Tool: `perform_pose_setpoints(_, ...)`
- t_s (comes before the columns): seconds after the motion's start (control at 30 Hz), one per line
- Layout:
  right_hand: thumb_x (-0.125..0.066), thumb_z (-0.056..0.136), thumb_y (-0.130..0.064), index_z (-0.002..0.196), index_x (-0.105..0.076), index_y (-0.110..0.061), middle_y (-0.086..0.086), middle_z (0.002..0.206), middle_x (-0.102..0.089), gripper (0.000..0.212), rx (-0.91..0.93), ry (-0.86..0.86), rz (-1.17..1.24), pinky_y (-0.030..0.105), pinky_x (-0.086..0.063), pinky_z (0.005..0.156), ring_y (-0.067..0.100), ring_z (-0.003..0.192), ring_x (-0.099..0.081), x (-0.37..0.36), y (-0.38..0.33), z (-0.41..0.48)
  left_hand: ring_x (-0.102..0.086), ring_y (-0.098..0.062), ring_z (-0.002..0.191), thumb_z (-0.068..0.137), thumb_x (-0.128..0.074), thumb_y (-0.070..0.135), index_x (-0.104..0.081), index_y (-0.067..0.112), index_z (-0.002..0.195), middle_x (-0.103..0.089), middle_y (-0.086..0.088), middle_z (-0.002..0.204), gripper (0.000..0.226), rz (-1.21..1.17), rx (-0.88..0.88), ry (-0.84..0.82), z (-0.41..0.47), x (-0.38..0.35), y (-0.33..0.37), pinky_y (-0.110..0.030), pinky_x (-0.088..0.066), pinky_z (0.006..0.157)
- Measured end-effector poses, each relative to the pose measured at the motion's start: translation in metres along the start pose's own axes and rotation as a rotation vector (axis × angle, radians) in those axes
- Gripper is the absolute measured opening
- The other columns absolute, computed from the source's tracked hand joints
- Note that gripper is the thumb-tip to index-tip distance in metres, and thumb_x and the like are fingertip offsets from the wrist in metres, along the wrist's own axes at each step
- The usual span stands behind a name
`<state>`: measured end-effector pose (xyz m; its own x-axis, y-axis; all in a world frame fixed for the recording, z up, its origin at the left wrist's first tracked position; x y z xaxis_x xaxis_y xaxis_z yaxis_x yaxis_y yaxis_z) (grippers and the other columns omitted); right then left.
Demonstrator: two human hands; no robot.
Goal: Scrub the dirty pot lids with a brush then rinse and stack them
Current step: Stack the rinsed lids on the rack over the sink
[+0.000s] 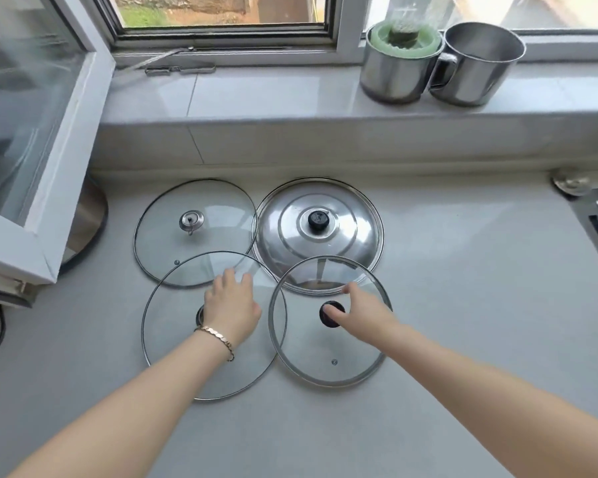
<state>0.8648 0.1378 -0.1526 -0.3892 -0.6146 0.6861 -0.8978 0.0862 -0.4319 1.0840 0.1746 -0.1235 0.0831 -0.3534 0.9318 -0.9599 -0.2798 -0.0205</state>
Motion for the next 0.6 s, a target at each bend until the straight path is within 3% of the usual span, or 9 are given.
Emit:
perform_pose_setpoints(0.07,-0.048,0.091,-0.046,0.123,-0.047,-0.016,0.004,0.110,-0.059,0.044,-0.007,0.008,-0.043,0.028,-0.038,0.073,0.023,0.105,-0.056,0.020,0.012,0.000,-0.037,-0.028,0.122,0.092,-0.046,0.026,-0.044,0.013,0.125,-0.039,-0.010,0.131,0.036,-0.086,-0.121,0.004,0.007,0.013,0.038,-0.035,-0.033,0.099)
perform_pose_setpoints(0.17,-0.049,0.091,-0.035,0.112,-0.058,-0.017,0.002,0.105,-0.061,0.029,-0.032,0.012,-0.068,0.026,-0.039,0.074,0.021,0.104,-0.056,0.058,0.042,-0.003,-0.046,-0.028,0.113,0.094,-0.040,0.023,-0.050,0.011,0.115,-0.051,-0.009,0.119,0.026,-0.117,-0.269,-0.022,0.012,0.034,0.103,-0.035,-0.039,0.090)
perform_pose_setpoints(0.3,-0.051,0.089,-0.027,0.094,-0.063,-0.018,0.001,0.086,-0.062,0.016,-0.059,0.129,0.027,0.028,-0.046,0.070,0.020,0.077,-0.059,0.130,0.111,-0.013,-0.057,-0.029,0.098,0.093,-0.038,0.021,-0.054,0.012,0.104,-0.061,-0.007,0.107,0.022,-0.127,-0.383,-0.055,0.014,0.056,0.201,-0.031,-0.039,0.073)
perform_pose_setpoints(0.47,-0.051,0.088,-0.025,0.084,-0.059,-0.022,0.003,0.092,-0.067,0.010,-0.142,0.234,0.126,0.035,-0.052,0.074,0.024,0.083,-0.067,0.215,0.238,-0.025,-0.058,-0.028,0.098,0.093,-0.039,0.022,-0.055,0.014,0.107,-0.063,-0.005,0.107,0.023,-0.138,-0.503,-0.067,0.009,0.058,0.353,-0.028,-0.037,0.071)
perform_pose_setpoints(0.6,-0.049,0.088,-0.027,0.088,-0.061,-0.025,0.001,0.095,-0.066,0.012,-0.148,0.253,0.058,0.031,-0.050,0.076,0.020,0.083,-0.062,0.281,0.347,-0.026,-0.057,-0.026,0.098,0.093,-0.039,0.021,-0.055,0.015,0.107,-0.063,-0.002,0.106,0.022,-0.167,-0.538,-0.090,0.001,0.046,0.491,-0.026,-0.034,0.069)
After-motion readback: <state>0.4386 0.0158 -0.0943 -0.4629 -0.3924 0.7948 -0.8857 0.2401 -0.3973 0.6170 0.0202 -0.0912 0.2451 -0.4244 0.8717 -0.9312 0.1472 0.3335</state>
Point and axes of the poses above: each hand's wrist, its own z-axis towards the middle knuckle, its own x-axis out of the back of the hand, y = z × x, the point moved 10 cm from there along z, towards the middle knuckle
